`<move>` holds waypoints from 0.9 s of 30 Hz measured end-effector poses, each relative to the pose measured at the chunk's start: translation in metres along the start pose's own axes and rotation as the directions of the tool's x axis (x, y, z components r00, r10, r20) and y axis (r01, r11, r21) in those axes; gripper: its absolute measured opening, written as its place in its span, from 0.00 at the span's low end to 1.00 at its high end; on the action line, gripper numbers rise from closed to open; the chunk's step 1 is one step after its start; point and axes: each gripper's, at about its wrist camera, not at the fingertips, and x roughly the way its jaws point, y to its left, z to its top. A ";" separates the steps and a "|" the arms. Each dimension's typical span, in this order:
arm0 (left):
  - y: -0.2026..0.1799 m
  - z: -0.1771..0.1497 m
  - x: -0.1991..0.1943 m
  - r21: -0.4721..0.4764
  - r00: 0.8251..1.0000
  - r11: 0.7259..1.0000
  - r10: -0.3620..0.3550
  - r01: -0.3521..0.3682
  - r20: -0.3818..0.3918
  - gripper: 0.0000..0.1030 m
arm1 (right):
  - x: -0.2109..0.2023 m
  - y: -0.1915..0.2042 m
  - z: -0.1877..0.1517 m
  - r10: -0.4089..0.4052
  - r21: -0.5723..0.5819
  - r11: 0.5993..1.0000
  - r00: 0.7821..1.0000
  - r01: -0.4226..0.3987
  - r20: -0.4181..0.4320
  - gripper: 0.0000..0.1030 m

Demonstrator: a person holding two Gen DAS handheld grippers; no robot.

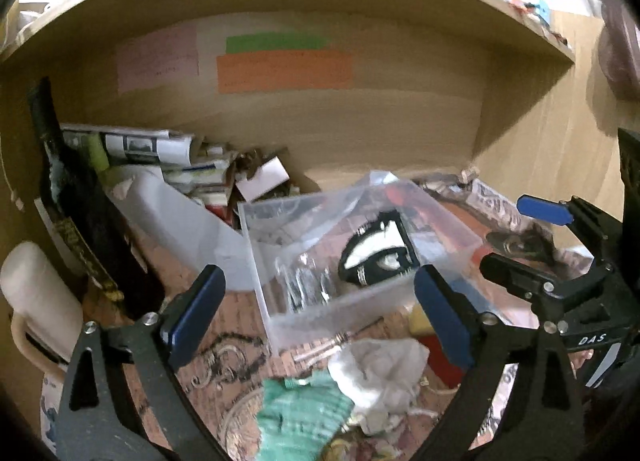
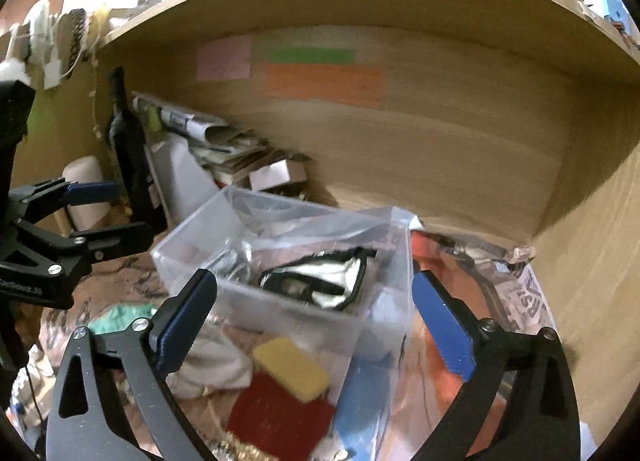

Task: Organize soft objects
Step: 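Grasp the white cloth with the left gripper while the right grasps the yellow sponge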

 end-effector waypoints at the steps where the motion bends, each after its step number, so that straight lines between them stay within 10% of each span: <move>1: -0.002 -0.005 0.002 0.001 1.000 1.000 -0.002 0.002 -0.013 0.94 | 0.000 0.002 -0.005 0.005 0.000 1.000 1.000 -0.005 -0.005 0.95; 7: -0.011 -0.029 0.016 -0.004 0.997 1.000 -0.023 0.023 -0.076 0.93 | 0.006 0.002 -0.026 0.044 0.041 0.998 0.997 -0.041 -0.056 0.95; 19: -0.017 -0.062 0.049 -0.027 0.975 0.996 -0.083 0.080 -0.207 0.43 | 0.037 -0.001 -0.049 0.093 0.061 0.995 0.978 -0.083 -0.187 0.77; 27: -0.014 -0.070 0.061 -0.049 0.965 0.994 -0.107 0.098 -0.239 0.30 | 0.057 -0.001 -0.051 0.103 0.052 0.994 0.966 -0.094 -0.238 0.63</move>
